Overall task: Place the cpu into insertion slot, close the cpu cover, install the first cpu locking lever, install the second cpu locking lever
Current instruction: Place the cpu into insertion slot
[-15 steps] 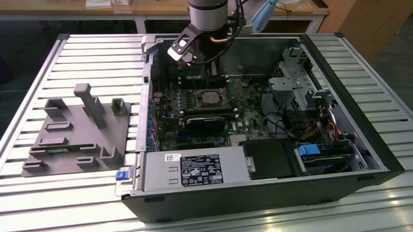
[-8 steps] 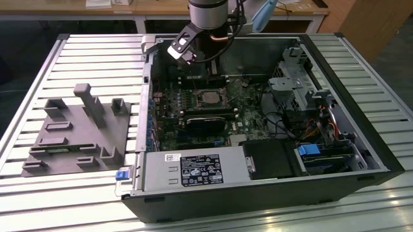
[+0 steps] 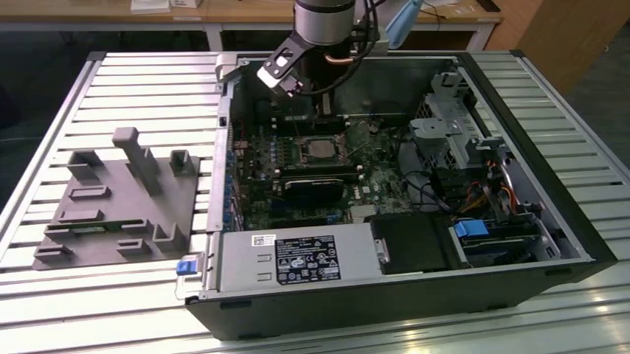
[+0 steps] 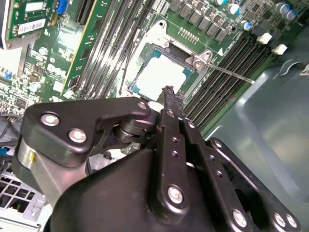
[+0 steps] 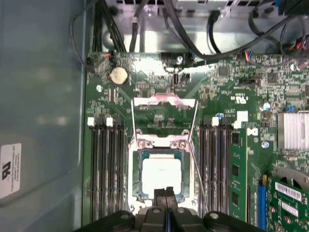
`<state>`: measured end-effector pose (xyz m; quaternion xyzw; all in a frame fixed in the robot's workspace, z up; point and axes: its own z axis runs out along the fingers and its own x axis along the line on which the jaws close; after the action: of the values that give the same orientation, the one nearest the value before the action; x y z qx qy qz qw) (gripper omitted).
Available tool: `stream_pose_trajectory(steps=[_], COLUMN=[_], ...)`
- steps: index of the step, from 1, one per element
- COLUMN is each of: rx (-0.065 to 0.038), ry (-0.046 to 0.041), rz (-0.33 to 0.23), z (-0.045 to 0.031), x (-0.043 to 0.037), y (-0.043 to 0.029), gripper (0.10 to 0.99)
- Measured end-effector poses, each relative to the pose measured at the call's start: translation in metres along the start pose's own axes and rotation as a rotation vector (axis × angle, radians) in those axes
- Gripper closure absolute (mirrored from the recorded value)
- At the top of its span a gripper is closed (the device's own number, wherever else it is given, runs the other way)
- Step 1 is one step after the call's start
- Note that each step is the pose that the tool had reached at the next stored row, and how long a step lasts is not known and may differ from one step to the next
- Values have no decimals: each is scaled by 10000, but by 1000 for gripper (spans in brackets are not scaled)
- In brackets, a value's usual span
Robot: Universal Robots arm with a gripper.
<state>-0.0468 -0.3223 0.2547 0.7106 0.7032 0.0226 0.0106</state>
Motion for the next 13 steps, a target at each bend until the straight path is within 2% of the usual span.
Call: stream_pose_trajectory(steps=[5,13], rx=[-1,-1], ry=[1,2], rz=[2,2], z=[0,-82], x=[0,2], y=[0,4], gripper=[984,984])
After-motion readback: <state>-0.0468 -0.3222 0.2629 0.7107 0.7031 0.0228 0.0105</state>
